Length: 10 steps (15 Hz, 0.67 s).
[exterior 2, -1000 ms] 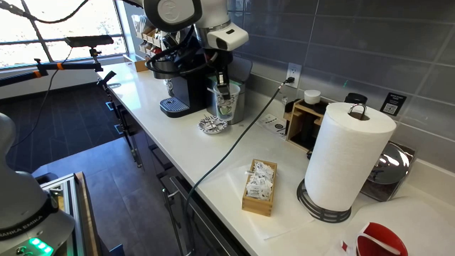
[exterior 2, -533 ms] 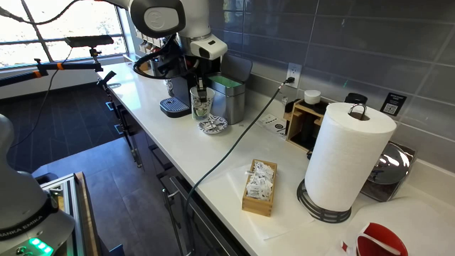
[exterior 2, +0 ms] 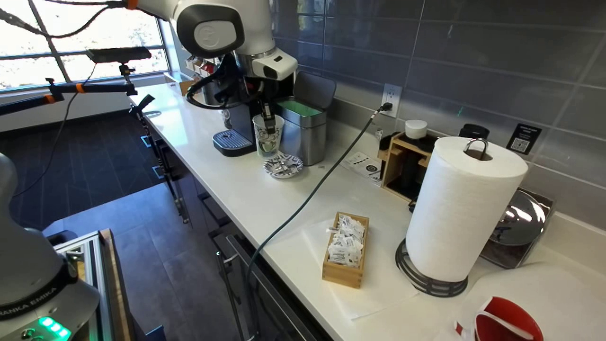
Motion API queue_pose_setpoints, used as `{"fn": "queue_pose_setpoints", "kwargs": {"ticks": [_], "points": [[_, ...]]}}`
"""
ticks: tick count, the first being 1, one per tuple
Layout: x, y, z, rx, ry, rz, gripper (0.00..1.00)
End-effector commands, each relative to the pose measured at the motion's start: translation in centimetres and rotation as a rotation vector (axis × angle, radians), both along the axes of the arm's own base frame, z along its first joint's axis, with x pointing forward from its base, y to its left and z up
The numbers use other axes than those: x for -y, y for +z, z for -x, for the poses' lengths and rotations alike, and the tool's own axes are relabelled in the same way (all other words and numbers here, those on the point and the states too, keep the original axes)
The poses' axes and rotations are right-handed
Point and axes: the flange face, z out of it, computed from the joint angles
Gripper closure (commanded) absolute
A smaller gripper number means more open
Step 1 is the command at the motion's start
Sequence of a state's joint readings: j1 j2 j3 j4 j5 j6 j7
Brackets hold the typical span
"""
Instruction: Move the coffee cup to the left.
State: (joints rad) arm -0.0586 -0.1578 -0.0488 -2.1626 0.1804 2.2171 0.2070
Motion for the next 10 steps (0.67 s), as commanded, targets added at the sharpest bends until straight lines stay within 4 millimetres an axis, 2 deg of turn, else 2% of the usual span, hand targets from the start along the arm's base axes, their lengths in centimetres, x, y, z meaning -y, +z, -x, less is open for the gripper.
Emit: {"fn": "queue_pose_setpoints", "kwargs": {"ticks": [1,6,10], "points": [[-2.6,-1.8,-1.3,0.125,0.046,0.084,0.99],[-3.5,-4.8,-4.9,0.253,0.120,0.238,0.99],[-4.5,-7.7,-8.6,0.253,0.126,0.268,0.99]]}}
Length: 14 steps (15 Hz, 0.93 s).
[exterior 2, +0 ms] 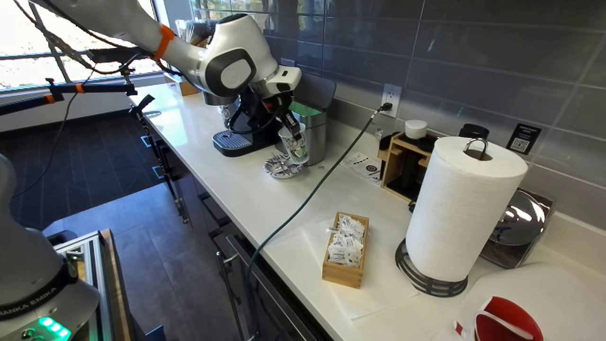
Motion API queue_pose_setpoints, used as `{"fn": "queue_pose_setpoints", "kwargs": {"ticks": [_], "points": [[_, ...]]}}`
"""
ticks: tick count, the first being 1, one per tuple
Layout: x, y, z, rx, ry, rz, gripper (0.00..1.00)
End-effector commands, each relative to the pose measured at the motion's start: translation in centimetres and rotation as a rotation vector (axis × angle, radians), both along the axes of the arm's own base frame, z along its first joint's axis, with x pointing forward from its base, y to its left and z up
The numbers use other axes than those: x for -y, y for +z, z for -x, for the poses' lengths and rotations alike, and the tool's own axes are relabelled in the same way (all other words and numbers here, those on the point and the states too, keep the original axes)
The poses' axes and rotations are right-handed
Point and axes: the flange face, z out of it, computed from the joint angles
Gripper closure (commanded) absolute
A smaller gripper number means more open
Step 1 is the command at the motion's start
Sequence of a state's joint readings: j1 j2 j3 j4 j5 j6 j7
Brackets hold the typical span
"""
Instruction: Move the coffee cup to the left.
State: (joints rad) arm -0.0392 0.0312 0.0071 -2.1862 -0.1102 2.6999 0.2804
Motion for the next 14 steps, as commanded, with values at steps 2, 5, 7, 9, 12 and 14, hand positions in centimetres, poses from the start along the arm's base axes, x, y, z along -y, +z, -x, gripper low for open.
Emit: {"fn": "queue_pose_setpoints", "kwargs": {"ticks": [2,5,7,9,12,14], "points": [[-1.4,-2.2,-5.0,-0.002,-0.023,0.010,0.99],[-1.7,-1.8,-7.9,0.022,-0.046,-0.010,0.99],[-2.4,-0.6,-8.5,0.020,-0.023,-0.073,0.99],[-1.9,-1.0,-7.9,0.040,-0.029,-0.047,0.96],[-1.7,-0.6,-8.6,0.063,-0.058,-0.041,0.99],[0.3,-0.7,-9.9,0.103,-0.113,0.027,0.99]]}}
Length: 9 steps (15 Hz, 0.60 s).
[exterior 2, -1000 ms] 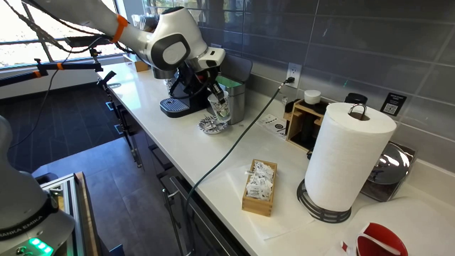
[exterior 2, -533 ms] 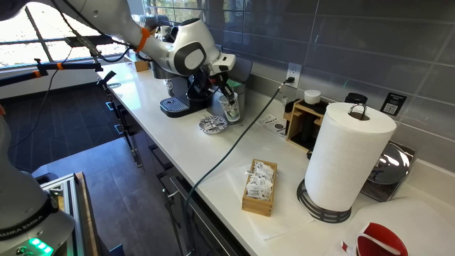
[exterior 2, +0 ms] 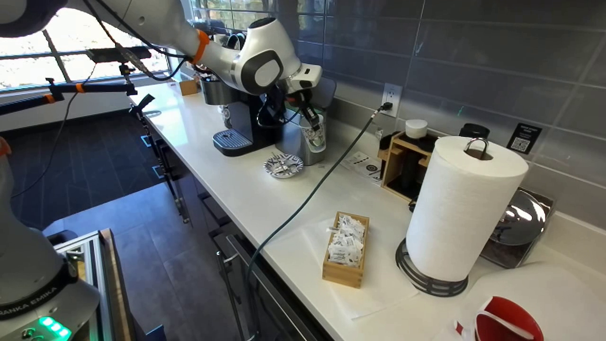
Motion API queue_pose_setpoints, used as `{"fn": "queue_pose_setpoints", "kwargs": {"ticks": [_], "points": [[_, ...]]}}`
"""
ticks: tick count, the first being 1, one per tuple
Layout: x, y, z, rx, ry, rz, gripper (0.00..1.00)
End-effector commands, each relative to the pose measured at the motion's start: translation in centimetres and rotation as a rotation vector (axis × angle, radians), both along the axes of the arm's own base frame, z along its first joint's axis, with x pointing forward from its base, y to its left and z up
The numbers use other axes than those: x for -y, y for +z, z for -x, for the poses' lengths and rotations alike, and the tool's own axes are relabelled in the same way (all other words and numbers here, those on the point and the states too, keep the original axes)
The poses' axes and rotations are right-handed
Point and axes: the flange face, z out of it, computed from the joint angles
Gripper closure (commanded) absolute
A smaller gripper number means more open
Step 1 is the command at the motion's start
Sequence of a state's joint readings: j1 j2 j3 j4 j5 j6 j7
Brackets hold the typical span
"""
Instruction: Move the coffee cup to the left.
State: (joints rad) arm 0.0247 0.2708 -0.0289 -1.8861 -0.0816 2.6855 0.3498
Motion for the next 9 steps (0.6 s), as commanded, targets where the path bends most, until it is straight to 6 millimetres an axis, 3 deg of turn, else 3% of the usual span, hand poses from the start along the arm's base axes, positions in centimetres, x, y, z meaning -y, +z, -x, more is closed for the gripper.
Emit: {"fn": "queue_pose_setpoints", "kwargs": {"ticks": [1,5,9], "points": [[2.8,-0.4,-2.1,0.059,-0.084,0.120,0.99],[5.0,-2.2,-4.1,0.002,-0.170,0.228,0.99],[3.4,-4.3,-4.8,-0.120,-0.160,0.215,0.99]]}}
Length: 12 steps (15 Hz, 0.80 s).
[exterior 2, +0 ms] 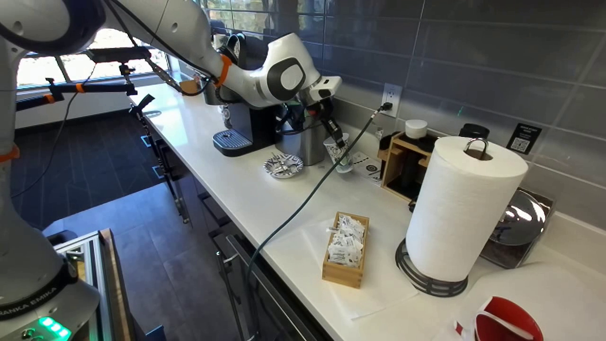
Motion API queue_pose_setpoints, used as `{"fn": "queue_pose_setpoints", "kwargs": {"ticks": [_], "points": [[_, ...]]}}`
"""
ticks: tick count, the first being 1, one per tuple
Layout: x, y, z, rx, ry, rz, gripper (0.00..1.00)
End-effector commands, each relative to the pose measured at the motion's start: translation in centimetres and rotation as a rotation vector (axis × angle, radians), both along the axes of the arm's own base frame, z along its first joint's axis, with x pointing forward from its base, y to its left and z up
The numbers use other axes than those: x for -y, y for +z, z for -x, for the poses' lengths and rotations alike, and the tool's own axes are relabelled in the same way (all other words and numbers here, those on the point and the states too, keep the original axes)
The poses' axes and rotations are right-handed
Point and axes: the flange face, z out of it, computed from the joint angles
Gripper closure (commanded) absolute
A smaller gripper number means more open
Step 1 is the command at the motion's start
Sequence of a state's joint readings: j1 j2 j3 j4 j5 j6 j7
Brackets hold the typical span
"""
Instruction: Move the coffee cup to the left.
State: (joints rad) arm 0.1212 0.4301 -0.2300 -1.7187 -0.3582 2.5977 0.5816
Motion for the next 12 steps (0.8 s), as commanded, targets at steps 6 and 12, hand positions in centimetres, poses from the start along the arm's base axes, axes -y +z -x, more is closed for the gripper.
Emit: {"fn": "queue_pose_setpoints", "kwargs": {"ticks": [6,12], "points": [[-2.5,-2.6,-2.6,-0.130,-0.101,-0.092,0.99],[-0.8,-4.3,-4.0,-0.108,-0.219,-0.184,0.99]]}}
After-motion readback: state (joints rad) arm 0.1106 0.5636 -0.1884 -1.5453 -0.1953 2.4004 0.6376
